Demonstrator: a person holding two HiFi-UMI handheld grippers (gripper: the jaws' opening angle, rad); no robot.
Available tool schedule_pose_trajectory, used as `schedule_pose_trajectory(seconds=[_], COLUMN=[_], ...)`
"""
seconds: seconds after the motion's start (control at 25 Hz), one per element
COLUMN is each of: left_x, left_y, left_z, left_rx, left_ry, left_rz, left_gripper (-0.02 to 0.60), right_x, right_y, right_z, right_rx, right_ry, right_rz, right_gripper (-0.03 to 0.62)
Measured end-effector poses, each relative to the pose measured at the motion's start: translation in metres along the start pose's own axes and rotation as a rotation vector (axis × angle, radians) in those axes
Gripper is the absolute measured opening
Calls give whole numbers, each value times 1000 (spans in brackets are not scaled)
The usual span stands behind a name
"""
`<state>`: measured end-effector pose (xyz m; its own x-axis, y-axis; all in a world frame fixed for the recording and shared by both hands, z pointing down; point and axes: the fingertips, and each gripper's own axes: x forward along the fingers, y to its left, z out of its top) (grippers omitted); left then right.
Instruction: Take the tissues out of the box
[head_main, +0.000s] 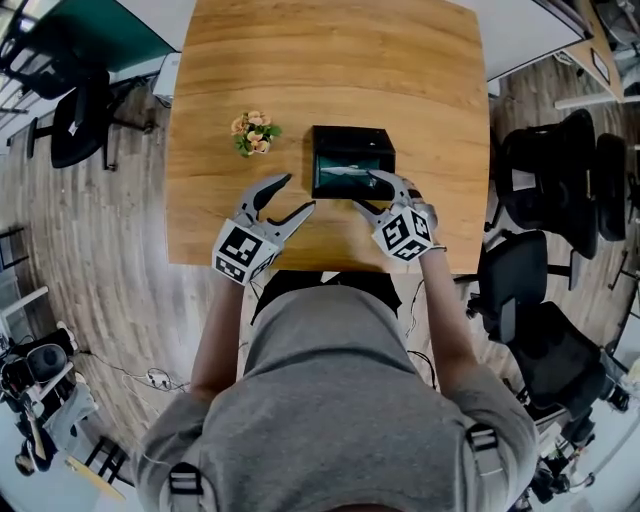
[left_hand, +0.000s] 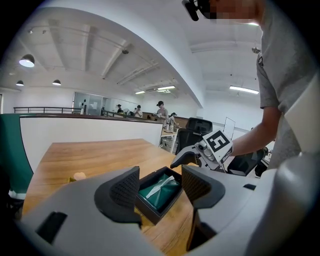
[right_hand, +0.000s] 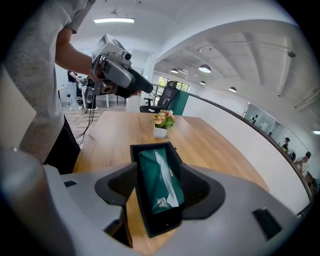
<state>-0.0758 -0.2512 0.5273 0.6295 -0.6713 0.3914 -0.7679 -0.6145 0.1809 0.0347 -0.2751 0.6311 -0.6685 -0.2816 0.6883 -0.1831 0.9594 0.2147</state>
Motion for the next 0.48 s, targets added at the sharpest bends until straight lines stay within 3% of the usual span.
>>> schedule_pose_trajectory(seconds=[0.48], left_x=[10], left_y=[9], left_z=[-13], left_rx=[-19], left_ry=[23], left_rz=[12], left_gripper=[279], right_x=[59], right_y=[-6], right_z=[-27], right_rx=[-55], right_ry=[76], right_rz=[121], right_gripper=[313])
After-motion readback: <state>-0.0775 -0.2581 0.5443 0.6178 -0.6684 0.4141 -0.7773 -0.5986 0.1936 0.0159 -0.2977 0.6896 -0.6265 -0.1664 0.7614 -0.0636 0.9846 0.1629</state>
